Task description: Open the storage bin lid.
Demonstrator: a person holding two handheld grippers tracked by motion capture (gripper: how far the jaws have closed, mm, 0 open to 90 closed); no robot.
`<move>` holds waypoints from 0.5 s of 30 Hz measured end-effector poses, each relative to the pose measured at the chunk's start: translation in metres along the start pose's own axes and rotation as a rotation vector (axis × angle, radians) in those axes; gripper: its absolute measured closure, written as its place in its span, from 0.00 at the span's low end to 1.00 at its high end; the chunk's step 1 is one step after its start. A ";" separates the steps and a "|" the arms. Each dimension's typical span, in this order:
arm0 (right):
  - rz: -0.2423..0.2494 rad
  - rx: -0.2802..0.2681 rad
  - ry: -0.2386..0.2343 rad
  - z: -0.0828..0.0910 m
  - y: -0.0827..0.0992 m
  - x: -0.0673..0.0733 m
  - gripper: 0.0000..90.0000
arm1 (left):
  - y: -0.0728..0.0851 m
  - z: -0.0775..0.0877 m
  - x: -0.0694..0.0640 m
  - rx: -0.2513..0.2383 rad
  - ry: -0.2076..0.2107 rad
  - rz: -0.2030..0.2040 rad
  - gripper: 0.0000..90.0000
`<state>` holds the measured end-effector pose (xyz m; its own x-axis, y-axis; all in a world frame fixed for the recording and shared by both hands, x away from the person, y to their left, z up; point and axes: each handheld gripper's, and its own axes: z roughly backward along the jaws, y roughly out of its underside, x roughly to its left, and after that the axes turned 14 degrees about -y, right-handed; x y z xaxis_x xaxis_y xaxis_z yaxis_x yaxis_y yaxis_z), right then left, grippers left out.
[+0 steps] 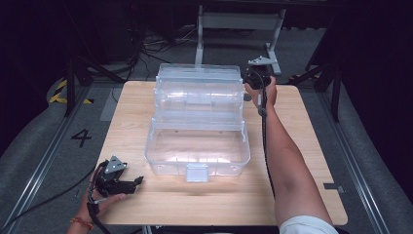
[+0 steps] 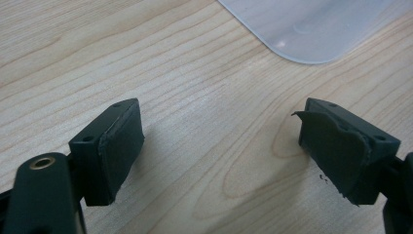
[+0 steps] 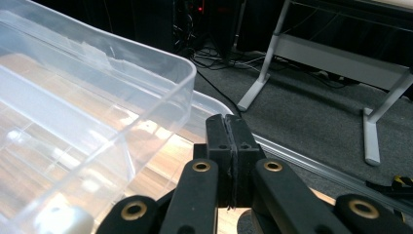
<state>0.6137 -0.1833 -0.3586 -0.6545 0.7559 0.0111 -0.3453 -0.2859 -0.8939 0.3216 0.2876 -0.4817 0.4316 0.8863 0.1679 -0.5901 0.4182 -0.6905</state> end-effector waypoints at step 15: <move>0.022 -0.002 -0.009 0.016 0.004 0.003 0.98 | 0.000 0.000 0.000 0.003 0.001 0.000 0.19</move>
<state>0.5997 -0.1913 -0.3549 -0.6677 0.7445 -0.0045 -0.3297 -0.3011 -0.8948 0.3214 0.2876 -0.4816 0.4323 0.8860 0.1676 -0.5919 0.4190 -0.6886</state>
